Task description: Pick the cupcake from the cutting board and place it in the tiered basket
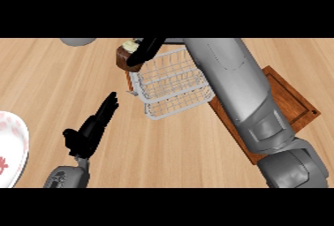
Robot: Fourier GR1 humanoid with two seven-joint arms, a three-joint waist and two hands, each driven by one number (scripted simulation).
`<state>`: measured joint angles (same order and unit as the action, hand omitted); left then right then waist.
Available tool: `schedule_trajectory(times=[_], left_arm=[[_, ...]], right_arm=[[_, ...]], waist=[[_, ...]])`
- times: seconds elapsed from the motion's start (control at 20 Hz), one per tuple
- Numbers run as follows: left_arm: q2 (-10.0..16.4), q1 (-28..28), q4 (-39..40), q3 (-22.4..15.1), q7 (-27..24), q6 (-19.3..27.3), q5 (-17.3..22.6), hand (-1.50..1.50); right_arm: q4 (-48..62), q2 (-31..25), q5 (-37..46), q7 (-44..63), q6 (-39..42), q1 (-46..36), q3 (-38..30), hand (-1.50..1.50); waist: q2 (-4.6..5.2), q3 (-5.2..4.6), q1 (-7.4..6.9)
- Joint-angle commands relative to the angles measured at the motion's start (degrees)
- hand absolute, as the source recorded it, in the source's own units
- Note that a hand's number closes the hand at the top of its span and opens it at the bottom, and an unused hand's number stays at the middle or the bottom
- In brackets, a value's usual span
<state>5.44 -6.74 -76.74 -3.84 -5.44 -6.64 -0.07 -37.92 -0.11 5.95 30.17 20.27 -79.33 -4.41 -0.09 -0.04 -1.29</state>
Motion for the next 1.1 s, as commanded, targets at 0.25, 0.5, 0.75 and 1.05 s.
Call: schedule_trajectory(times=[0.25,0.5,0.75,1.05], left_arm=[[0.08,0.27,-0.30,0.14,0.78,0.35,-0.76,0.00],[-0.28,-0.27,-1.58,0.20,1.16,0.95,-0.74,0.00],[0.82,-2.64,-0.25,2.38,1.90,0.57,0.35,0.00],[0.50,0.35,-0.89,1.49,0.11,-0.33,0.30,0.00]], right_arm=[[-4.95,-0.07,-3.72,2.45,-10.49,1.37,-2.72,-1.50],[-4.27,-9.10,3.23,-2.21,-20.95,1.32,-3.86,-1.50],[-7.30,-15.01,2.07,-3.76,-24.68,3.41,-8.31,-1.50],[-2.35,-28.60,-5.94,-13.82,-16.02,7.37,-19.35,-1.50]], waist=[[-0.09,0.03,1.34],[0.23,0.02,1.09],[0.03,0.05,1.74],[0.61,0.09,0.75]])
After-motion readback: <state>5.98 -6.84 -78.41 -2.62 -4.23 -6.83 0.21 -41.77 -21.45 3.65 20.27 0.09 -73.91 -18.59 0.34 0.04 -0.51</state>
